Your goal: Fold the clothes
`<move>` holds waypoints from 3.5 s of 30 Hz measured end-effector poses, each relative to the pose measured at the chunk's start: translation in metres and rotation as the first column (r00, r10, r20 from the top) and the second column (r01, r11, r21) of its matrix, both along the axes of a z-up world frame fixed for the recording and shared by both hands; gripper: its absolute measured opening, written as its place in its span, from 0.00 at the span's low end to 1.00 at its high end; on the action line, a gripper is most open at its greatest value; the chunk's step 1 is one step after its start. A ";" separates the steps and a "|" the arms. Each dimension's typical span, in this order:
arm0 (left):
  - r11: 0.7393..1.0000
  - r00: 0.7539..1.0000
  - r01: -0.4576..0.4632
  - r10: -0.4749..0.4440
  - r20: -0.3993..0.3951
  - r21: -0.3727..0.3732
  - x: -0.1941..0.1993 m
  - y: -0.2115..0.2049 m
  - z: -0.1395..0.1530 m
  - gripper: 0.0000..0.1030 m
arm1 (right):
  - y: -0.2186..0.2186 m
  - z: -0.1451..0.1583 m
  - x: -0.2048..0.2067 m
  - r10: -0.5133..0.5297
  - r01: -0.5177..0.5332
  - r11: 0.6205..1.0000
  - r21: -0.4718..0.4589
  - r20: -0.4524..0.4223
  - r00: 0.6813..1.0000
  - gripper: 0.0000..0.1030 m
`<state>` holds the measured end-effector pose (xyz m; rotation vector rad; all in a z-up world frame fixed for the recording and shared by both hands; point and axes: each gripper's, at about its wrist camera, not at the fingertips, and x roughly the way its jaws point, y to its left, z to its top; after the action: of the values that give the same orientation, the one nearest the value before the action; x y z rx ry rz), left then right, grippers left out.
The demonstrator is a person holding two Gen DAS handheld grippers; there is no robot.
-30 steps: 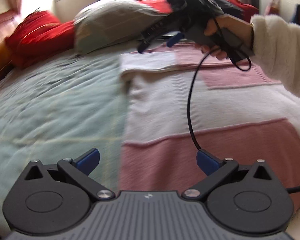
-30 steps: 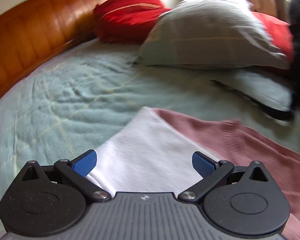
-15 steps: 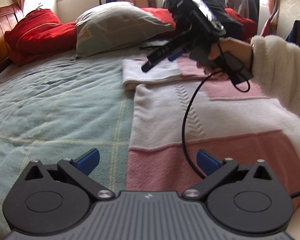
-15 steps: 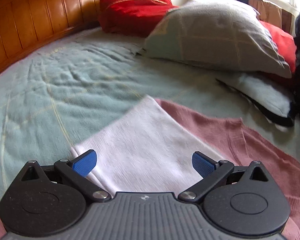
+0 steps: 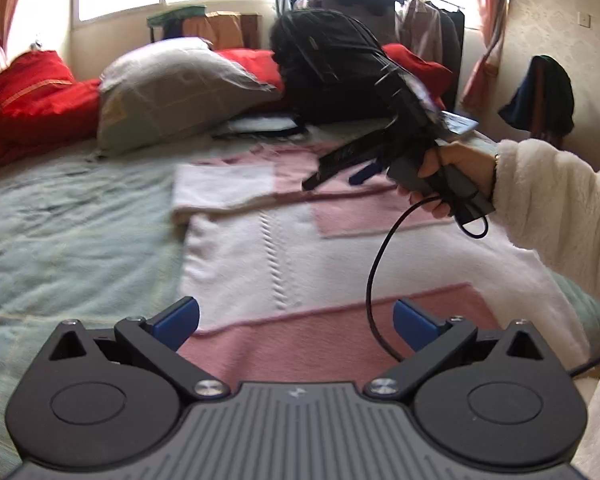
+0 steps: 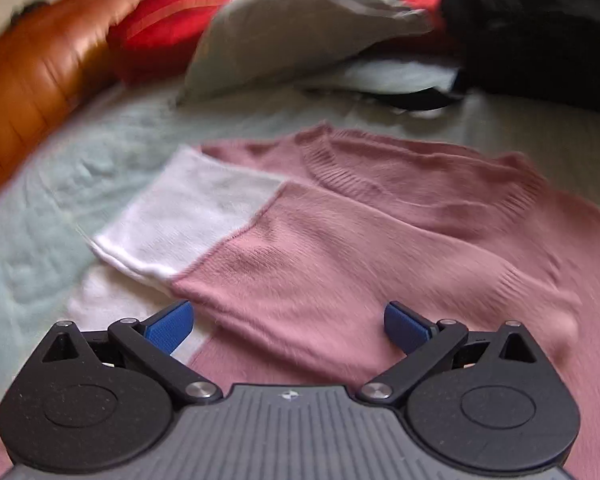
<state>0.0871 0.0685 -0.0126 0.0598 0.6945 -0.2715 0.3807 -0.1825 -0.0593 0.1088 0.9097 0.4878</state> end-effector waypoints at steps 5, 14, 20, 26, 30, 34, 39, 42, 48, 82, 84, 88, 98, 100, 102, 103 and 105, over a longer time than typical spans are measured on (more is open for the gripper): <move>1.000 1.000 0.000 0.000 0.012 0.012 -0.014 -0.015 0.007 0.99 | -0.031 0.027 -0.058 -0.002 0.002 1.000 0.011 0.065 0.998 1.00; 0.999 1.000 0.015 -0.015 0.019 0.031 -0.051 -0.039 0.004 0.99 | -0.062 -0.007 -0.163 -0.016 0.023 0.993 -0.115 0.066 0.998 1.00; 0.999 1.000 0.009 -0.010 0.012 0.036 -0.081 -0.045 -0.001 0.99 | -0.061 -0.015 -0.228 -0.026 0.058 0.973 -0.225 0.141 0.990 1.00; 0.999 0.999 0.010 -0.012 0.035 0.040 -0.095 -0.059 0.004 0.99 | -0.055 -0.004 -0.259 -0.010 0.047 0.979 -0.198 0.186 0.982 1.00; 0.998 0.998 0.031 -0.034 0.048 0.048 -0.099 -0.071 0.006 0.99 | -0.057 -0.015 -0.268 -0.006 0.044 0.971 -0.236 0.162 0.987 1.00; 0.998 0.998 0.033 -0.036 0.056 0.058 -0.099 -0.081 0.007 0.99 | -0.067 -0.013 -0.280 -0.002 0.037 0.980 -0.193 0.175 0.985 1.00; 0.998 0.998 0.021 -0.024 0.063 0.055 -0.091 -0.091 0.009 0.99 | -0.080 -0.006 -0.287 -0.007 0.023 0.995 -0.093 0.174 0.985 1.00; 0.999 0.998 0.016 -0.019 0.061 0.049 -0.086 -0.097 0.007 0.99 | -0.084 -0.017 -0.288 0.001 0.015 0.994 -0.106 0.143 0.990 1.00; 0.998 0.998 0.040 -0.041 0.043 0.039 -0.076 -0.111 0.003 0.99 | -0.119 -0.003 -0.294 -0.051 0.048 0.999 0.021 0.186 0.981 1.00; 0.986 0.988 0.133 -0.140 0.067 0.103 -0.048 -0.189 -0.023 0.99 | -0.405 -0.045 -0.150 -0.705 0.647 0.690 0.325 0.098 0.703 1.00; 0.985 0.987 0.142 -0.148 0.062 0.095 -0.047 -0.190 -0.024 0.99 | -0.408 -0.047 -0.146 -0.708 0.644 0.685 0.340 0.100 0.699 1.00; 0.984 0.985 0.165 -0.168 0.047 0.066 -0.045 -0.192 -0.025 0.99 | -0.412 -0.050 -0.138 -0.705 0.636 0.687 0.352 0.110 0.700 1.00; 0.987 0.987 0.160 -0.161 0.020 0.032 -0.039 -0.190 -0.030 0.99 | -0.423 -0.055 -0.110 -0.704 0.630 0.690 0.357 0.130 0.698 1.00; 0.987 0.987 0.157 -0.158 0.014 0.026 -0.037 -0.189 -0.032 0.99 | -0.425 -0.056 -0.105 -0.705 0.628 0.690 0.360 0.136 0.696 1.00; 0.988 0.988 0.153 -0.154 0.008 0.022 -0.035 -0.188 -0.033 0.99 | -0.429 -0.056 -0.101 -0.707 0.627 0.686 0.370 0.135 0.694 1.00; 0.988 0.988 0.151 -0.151 0.006 0.022 -0.034 -0.187 -0.033 0.99 | -0.430 -0.056 -0.099 -0.710 0.628 0.682 0.375 0.133 0.692 1.00; 0.989 0.989 0.147 -0.147 0.006 0.021 -0.034 -0.185 -0.033 0.99 | -0.432 -0.053 -0.096 -0.716 0.633 0.674 0.380 0.129 0.686 1.00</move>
<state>0.0530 -0.1166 -0.0457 0.1317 0.6862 -0.4055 0.2844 -0.6145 -0.1125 0.6405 0.4535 -0.0790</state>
